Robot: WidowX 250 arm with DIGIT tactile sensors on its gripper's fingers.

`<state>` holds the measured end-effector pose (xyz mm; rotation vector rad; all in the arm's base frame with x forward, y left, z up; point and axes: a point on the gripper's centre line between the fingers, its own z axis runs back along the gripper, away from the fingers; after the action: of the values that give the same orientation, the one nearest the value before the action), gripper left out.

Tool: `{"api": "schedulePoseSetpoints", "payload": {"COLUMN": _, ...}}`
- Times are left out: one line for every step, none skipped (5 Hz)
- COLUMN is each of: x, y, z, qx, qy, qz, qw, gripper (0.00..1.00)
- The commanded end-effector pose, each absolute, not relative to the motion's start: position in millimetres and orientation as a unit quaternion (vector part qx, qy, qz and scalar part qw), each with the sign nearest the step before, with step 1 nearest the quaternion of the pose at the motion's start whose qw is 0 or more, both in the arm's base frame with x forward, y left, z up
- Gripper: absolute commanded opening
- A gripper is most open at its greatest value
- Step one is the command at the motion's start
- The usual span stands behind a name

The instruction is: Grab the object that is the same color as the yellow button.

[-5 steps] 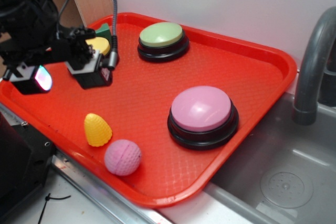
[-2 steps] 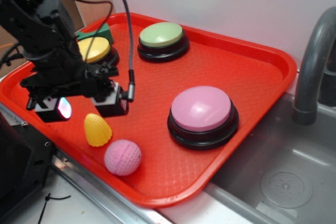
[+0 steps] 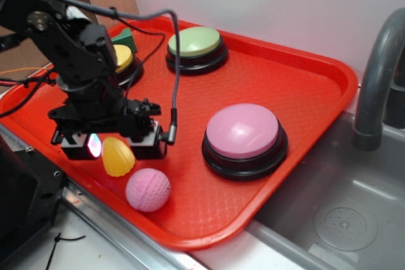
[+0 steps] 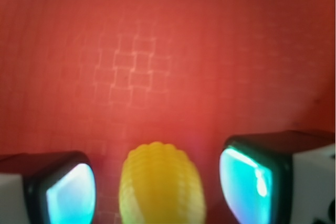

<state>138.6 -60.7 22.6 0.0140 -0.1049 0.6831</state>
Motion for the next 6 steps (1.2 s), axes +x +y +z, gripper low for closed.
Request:
{"api": "schedulePoseSetpoints", "payload": {"x": 149.1, "y": -74.9, "z": 18.6, "qx": -0.008, "qy": -0.041, "qz": 0.307, "qw": 0.951, "gripper": 1.0}}
{"api": "schedulePoseSetpoints", "payload": {"x": 148.4, "y": -73.3, "z": 21.8, "qx": -0.001, "qy": -0.046, "qz": 0.313, "qw": 0.948, "gripper": 0.0}}
{"api": "schedulePoseSetpoints", "payload": {"x": 147.9, "y": -67.4, "z": 31.2, "qx": -0.004, "qy": -0.048, "qz": 0.318, "qw": 0.947, "gripper": 0.0}}
{"api": "schedulePoseSetpoints", "payload": {"x": 154.9, "y": -61.7, "z": 48.6, "qx": -0.017, "qy": -0.052, "qz": 0.296, "qw": 0.953, "gripper": 0.0}}
{"api": "schedulePoseSetpoints", "payload": {"x": 171.1, "y": -54.0, "z": 88.7, "qx": -0.006, "qy": -0.058, "qz": 0.218, "qw": 0.974, "gripper": 0.0}}
{"api": "schedulePoseSetpoints", "payload": {"x": 186.3, "y": -49.8, "z": 127.6, "qx": -0.01, "qy": -0.039, "qz": 0.122, "qw": 0.992, "gripper": 0.0}}
